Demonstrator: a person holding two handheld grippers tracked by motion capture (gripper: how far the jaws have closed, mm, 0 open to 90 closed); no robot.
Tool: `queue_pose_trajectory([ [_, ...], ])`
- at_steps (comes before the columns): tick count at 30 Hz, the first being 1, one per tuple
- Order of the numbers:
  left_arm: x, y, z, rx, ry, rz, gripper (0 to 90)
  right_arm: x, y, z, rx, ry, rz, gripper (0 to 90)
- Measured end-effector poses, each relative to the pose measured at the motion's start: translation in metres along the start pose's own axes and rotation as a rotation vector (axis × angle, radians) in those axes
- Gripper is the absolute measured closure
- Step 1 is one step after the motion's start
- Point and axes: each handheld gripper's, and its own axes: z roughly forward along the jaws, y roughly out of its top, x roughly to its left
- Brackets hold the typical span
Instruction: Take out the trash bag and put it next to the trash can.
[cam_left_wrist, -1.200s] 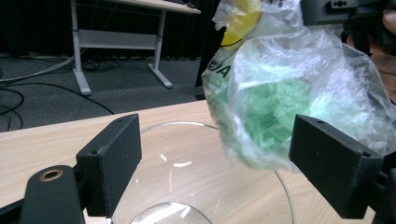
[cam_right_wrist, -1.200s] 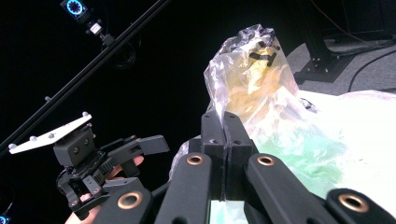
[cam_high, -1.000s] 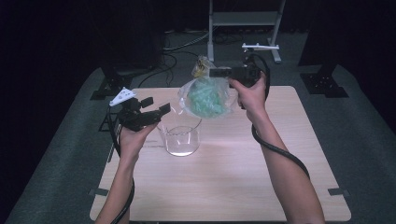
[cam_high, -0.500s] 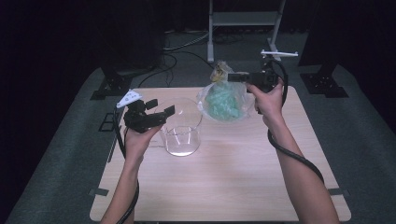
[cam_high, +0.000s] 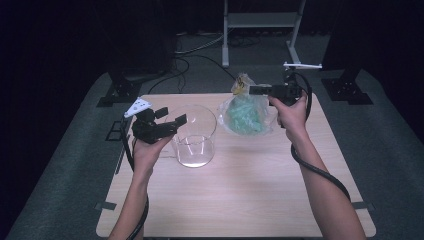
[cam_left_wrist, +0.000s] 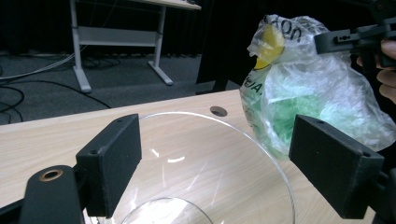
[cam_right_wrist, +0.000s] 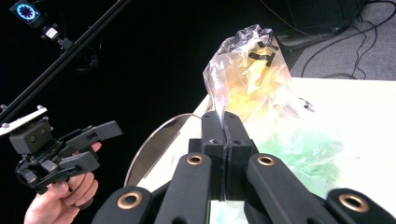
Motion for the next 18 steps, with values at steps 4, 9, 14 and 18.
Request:
queue_pose_trajectory([
  [4,0.001,-0.001,0.002,0.006,0.0,-0.002,15.8,-0.006,-0.005,0.002,0.011,-0.005,0.013,90.0],
  [9,0.001,0.0,0.004,0.006,-0.003,0.005,15.8,-0.014,-0.01,0.005,0.018,-0.013,0.027,90.0],
  [14,0.001,-0.002,0.005,0.008,-0.001,0.003,15.8,-0.02,-0.015,0.008,0.03,-0.03,0.031,90.0],
  [18,0.001,-0.001,0.006,0.012,-0.003,0.005,15.8,-0.027,-0.02,0.009,0.034,-0.036,0.044,90.0],
])
